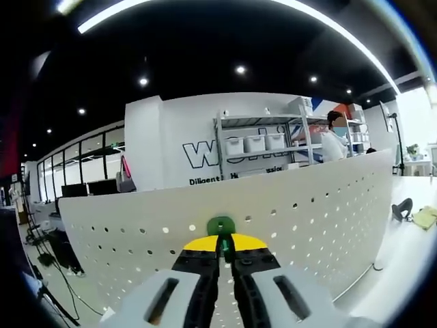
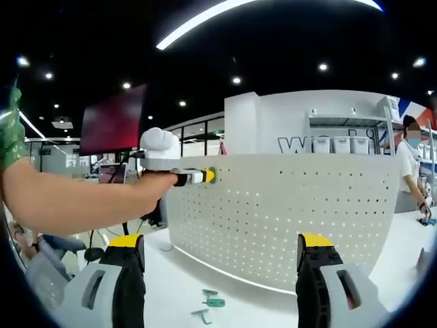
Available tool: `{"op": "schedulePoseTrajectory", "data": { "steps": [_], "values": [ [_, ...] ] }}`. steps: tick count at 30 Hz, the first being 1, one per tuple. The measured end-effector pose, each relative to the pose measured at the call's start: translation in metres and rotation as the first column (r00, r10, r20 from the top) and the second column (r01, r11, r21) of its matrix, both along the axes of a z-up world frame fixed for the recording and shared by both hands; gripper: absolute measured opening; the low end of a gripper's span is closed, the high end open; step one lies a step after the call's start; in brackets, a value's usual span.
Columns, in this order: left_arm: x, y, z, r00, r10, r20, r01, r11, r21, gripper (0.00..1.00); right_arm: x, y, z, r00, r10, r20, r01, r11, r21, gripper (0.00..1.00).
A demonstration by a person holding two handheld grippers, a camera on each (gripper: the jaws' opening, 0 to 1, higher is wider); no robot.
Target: Insert the hook assembly into the mounting plate slot until the hook locks in place.
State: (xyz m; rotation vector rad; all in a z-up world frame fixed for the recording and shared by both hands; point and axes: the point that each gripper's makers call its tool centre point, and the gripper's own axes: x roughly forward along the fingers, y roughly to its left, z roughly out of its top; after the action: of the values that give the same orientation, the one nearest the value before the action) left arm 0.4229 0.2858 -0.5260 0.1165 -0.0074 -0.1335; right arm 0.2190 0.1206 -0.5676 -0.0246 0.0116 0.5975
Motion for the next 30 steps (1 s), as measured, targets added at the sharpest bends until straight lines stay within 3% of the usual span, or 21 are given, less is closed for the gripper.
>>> {"op": "schedulePoseTrajectory", "data": {
  "steps": [30],
  "values": [
    [-0.0007, 0.0025, -0.0061, 1.000, 0.003, -0.011, -0.004, 0.999, -0.036, 0.11, 0.0003, -0.0025, 0.0008, 1.000, -0.004, 0.005, 0.004, 1.000, -0.002, 0.94]
  ]
}}
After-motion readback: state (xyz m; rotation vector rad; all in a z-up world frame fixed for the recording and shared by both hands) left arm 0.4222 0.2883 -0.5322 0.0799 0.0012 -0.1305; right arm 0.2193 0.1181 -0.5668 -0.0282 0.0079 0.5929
